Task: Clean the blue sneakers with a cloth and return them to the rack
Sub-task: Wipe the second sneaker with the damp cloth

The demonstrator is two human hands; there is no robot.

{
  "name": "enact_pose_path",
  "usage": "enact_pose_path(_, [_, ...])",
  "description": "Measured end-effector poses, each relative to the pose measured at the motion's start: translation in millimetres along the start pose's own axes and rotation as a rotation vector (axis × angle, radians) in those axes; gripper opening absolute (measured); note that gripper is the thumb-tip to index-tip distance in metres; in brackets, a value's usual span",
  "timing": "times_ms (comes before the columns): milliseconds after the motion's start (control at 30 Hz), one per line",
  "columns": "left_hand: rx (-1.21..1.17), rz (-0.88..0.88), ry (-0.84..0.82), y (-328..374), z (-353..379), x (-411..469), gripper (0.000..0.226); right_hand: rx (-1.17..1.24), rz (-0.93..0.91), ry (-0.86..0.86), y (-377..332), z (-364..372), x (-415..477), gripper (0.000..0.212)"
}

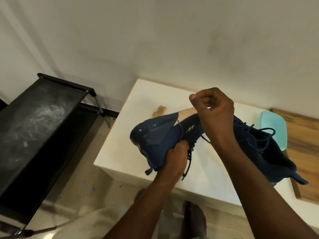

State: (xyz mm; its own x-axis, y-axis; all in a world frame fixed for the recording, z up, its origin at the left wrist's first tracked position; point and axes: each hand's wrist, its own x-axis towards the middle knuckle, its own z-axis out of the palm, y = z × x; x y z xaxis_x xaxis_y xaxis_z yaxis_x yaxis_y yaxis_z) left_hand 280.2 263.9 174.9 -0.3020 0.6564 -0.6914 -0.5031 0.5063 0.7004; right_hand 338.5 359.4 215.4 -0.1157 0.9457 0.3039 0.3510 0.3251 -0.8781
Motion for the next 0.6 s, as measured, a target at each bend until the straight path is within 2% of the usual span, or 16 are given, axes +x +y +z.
enact_pose_path(100, [-0.072, 0.036, -0.021, -2.7, 3.5, -0.9, 0.019, -0.037, -0.032, -0.107, -6.0, 9.1, 16.9, 0.005])
enact_pose_path(133, [-0.077, 0.053, 0.001, -2.1, 2.6, -1.5, 0.023, -0.081, -0.045, -0.169, -8.6, 14.8, 27.6, 0.003])
enact_pose_path(200, [-0.133, 0.014, 0.040, -0.8, 2.3, -5.1, 0.024, -0.263, -0.065, -0.392, -10.5, 36.5, 54.8, 0.004])
enact_pose_path(267, [-0.168, -0.044, 0.050, 1.6, 2.3, -8.2, 0.020, -0.519, -0.061, -0.691, -7.0, 65.6, 78.8, 0.010])
enact_pose_path(367, [-0.175, -0.118, 0.039, 6.9, 0.4, -8.1, 0.018, -0.914, -0.079, -1.007, 5.1, 110.5, 90.7, 0.032])
enact_pose_path(433, [-0.182, -0.080, 0.045, 4.6, -2.9, -5.2, 0.024, -1.081, -0.127, -1.081, 14.4, 130.5, 85.4, 0.041])
enact_pose_path(467, [-0.173, -0.077, 0.041, 5.5, -3.6, -6.2, 0.027, -1.103, -0.160, -1.080, 16.8, 135.8, 81.7, 0.038])
enact_pose_path(533, [-0.189, -0.084, 0.034, 3.6, -4.0, -5.5, 0.028, -1.004, -0.138, -1.066, 13.1, 136.5, 78.8, 0.023])
enact_pose_path(600, [-0.250, -0.076, 0.022, 2.6, -4.7, -5.7, 0.024, -0.771, -0.076, -0.984, 0.8, 121.2, 82.2, 0.008])
